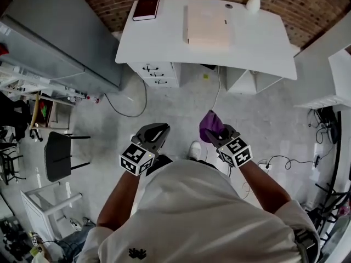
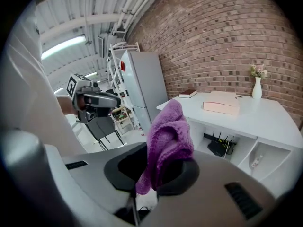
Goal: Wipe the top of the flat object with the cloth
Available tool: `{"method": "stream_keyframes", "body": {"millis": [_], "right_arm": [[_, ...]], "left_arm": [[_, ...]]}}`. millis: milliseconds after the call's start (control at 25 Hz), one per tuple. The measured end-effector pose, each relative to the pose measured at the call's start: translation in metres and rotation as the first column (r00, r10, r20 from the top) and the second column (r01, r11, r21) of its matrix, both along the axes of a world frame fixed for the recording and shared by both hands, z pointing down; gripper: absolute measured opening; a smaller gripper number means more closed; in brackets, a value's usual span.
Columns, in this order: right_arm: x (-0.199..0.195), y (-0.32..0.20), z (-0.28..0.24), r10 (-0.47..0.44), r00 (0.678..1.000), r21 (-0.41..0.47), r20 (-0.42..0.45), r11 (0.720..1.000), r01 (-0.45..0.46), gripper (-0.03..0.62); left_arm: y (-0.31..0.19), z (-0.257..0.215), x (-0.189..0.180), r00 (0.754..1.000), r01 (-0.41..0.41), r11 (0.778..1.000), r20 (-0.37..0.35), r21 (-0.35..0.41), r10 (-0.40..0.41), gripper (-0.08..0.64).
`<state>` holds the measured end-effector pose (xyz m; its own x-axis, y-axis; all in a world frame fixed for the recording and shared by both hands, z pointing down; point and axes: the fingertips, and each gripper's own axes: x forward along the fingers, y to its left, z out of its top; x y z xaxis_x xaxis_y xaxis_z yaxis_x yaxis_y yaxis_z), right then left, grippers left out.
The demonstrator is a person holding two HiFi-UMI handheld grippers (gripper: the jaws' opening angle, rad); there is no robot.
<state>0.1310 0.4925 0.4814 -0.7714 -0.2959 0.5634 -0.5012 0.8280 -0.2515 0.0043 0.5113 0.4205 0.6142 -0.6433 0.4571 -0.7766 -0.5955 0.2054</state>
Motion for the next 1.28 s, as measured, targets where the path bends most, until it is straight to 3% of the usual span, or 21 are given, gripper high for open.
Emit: {"method": "stream_keyframes", "body": {"millis": [280, 480, 880, 1040, 1280], "right_arm": [[-0.018, -0.081, 0.018, 0.064, 0.998, -0.025, -0.010, 0.998, -0.065, 0.077], [-0.053, -0.141, 0.017, 0.149, 0.988, -0.021, -0.047, 0.988, -0.150, 0.077], [-0.118, -0.258, -0.001, 0.301, 0.950, 0.014, -0.084, 0.953, -0.301, 0.077], [-0.125, -0.282, 0.004, 0.305, 0.948, -0.009, -0.096, 0.952, -0.307, 0.077], [-0.116, -0.347, 0.006, 0.280, 0.958, -0.035, -0.065, 0.959, -0.283, 0.077]], "left_arm": [[-0.094, 0.015, -0.028, 0.999, -0.031, 0.999, -0.031, -0.008, 0.030, 0.026], [-0.170, 0.028, -0.061, 0.989, -0.123, 0.992, -0.081, 0.003, 0.123, 0.026], [-0.332, 0.025, -0.121, 0.940, -0.331, 0.943, -0.073, 0.036, 0.333, 0.025], [-0.373, 0.045, -0.127, 0.945, -0.320, 0.948, -0.079, 0.000, 0.319, 0.025], [-0.441, 0.071, -0.107, 0.955, -0.296, 0.954, -0.029, -0.041, 0.295, 0.025]]}}
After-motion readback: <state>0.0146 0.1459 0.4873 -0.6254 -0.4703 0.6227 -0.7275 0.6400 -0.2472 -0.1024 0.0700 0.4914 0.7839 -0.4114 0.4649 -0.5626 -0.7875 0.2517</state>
